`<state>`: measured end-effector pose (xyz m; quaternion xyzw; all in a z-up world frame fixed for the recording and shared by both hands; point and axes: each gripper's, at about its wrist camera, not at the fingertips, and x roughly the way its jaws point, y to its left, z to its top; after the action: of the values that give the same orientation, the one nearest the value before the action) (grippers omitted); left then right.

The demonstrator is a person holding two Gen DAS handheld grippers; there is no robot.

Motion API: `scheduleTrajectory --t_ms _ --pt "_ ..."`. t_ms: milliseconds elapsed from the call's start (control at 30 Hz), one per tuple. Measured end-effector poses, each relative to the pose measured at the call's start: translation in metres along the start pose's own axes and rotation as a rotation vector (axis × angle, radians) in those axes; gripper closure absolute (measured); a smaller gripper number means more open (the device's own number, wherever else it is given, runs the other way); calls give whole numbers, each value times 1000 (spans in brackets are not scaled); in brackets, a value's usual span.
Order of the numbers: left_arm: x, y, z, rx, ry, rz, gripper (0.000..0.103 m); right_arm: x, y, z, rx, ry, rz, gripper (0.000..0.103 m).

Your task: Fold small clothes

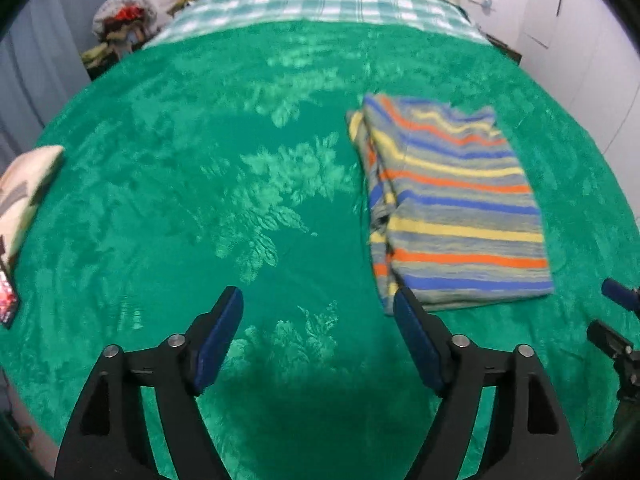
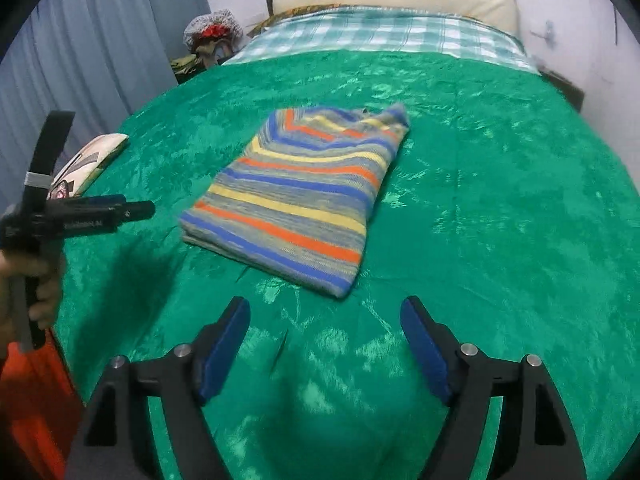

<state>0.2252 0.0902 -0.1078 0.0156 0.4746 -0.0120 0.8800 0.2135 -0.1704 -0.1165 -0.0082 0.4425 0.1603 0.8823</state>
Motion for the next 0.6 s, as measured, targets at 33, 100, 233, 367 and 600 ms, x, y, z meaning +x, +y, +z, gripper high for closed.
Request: scheduleTrajectory --t_ms 33,100,233,367,600 --pt "-4 -1 2 1 -13 2 20 -4 1 -2 10 1 -3 26" --pt "-14 -6 5 8 -33 6 19 -7 2 -1 29 3 -3 26" --pt "-31 -10 10 20 -62 14 19 -18 5 -3 40 -6 -4 26" --pt "-41 -14 9 22 -80 17 17 -33 10 -11 43 -12 -7 21" --pt "-37 -17 -23 -15 -44 -23 14 -44 8 -29 98 1 -32 10"
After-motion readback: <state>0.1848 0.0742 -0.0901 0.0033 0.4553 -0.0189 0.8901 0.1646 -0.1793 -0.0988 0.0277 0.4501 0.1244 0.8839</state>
